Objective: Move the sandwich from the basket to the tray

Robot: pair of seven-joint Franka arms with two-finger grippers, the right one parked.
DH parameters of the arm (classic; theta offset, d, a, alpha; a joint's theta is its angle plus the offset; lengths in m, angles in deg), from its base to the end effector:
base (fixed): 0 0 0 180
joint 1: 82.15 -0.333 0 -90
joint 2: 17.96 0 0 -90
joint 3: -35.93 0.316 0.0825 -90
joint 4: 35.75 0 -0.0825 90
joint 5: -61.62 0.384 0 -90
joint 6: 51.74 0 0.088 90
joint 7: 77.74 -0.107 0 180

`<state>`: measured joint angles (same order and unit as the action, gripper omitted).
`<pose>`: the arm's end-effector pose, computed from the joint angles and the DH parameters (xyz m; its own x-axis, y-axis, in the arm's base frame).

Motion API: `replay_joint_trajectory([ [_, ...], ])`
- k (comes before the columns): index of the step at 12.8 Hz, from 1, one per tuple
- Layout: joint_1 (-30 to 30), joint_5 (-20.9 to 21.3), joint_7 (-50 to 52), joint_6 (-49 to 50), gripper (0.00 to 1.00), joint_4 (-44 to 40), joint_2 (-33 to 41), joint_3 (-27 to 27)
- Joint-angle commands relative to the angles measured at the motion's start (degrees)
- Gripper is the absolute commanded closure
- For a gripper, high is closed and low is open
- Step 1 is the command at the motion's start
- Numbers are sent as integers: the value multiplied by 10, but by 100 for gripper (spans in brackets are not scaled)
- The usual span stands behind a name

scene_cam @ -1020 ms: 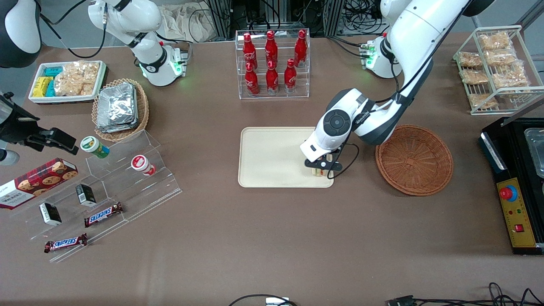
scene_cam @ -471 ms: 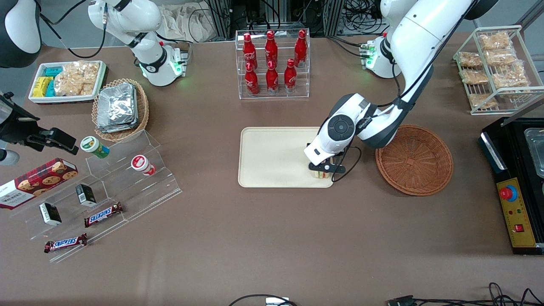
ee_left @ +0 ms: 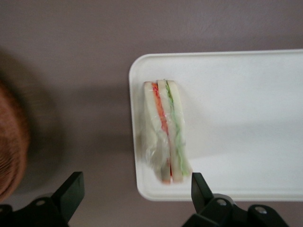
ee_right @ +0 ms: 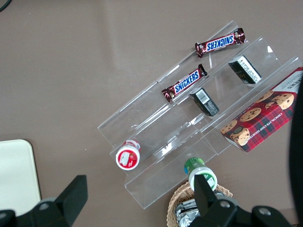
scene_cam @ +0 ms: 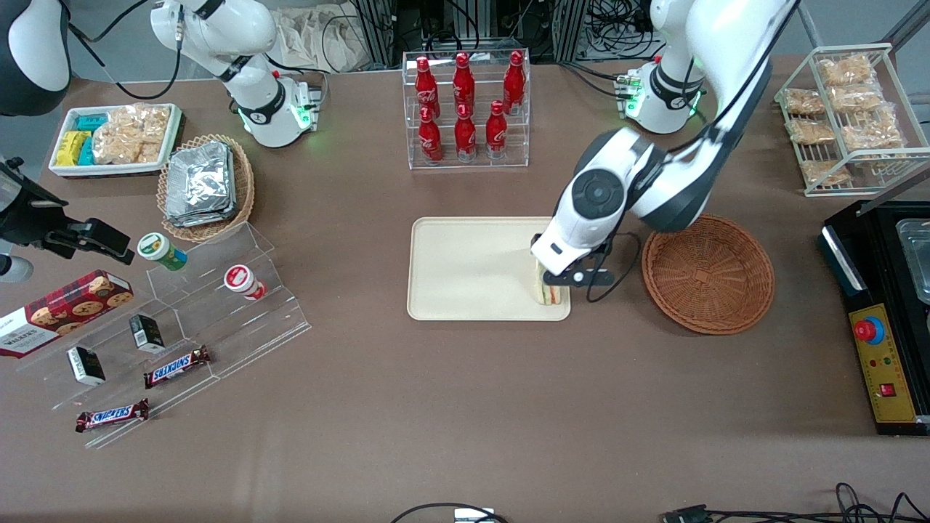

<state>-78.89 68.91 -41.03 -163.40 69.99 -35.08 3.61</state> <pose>0.5066 -0.3286 0.3749 0.9893 -0.0239 -0.1441 -0.0311 -0.9984 -0.0477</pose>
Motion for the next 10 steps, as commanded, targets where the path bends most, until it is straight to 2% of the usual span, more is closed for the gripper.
replay_joint_trajectory([
  [1, -1, -36, -3, 91, 0, -48, 87, 15],
  [4, 3, -75, -73, 158, 0, -82, 154, 103],
  [7, 6, -76, -144, 192, 0, -77, 204, 211],
  [10, 6, -89, -185, 196, 0, -74, 219, 281],
])
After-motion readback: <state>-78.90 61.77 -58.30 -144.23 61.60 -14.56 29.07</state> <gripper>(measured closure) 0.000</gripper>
